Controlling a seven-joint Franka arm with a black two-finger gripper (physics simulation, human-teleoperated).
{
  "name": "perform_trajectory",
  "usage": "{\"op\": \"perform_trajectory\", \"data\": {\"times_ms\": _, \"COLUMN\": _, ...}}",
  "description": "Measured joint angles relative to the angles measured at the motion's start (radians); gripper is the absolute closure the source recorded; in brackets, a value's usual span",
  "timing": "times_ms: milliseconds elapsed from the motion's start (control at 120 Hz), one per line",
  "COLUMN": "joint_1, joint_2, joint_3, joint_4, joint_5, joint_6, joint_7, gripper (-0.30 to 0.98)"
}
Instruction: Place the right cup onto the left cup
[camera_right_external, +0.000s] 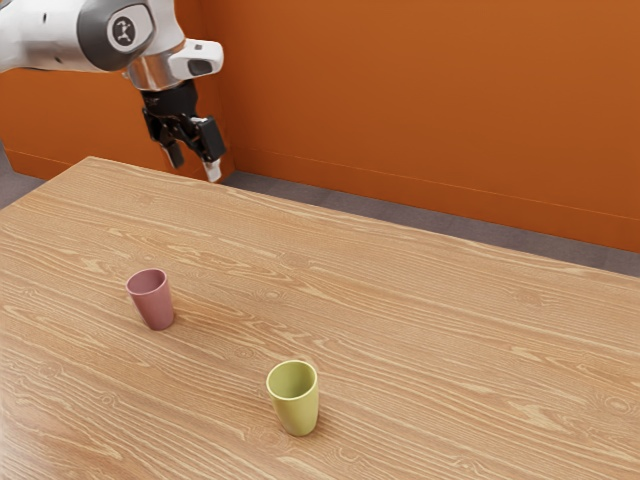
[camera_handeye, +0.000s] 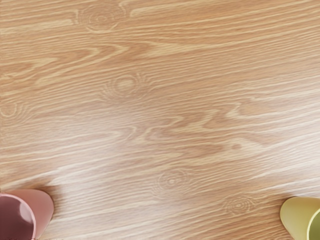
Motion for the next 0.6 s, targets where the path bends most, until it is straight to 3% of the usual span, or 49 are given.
{"op": "perform_trajectory", "data": {"times_ms": 300, "joint_1": 0.042, "joint_2": -0.005, "joint_3": -0.015, "joint_4": -0.008, "joint_5": 0.002, "joint_6": -0.001, "joint_7": 0.002, "gripper": 0.0}}
{"op": "perform_trajectory", "data": {"times_ms": 600, "joint_1": 0.083, "joint_2": -0.054, "joint_3": -0.114, "joint_4": -0.241, "joint_5": -0.009, "joint_6": 0.111, "joint_7": -0.002, "gripper": 0.0}}
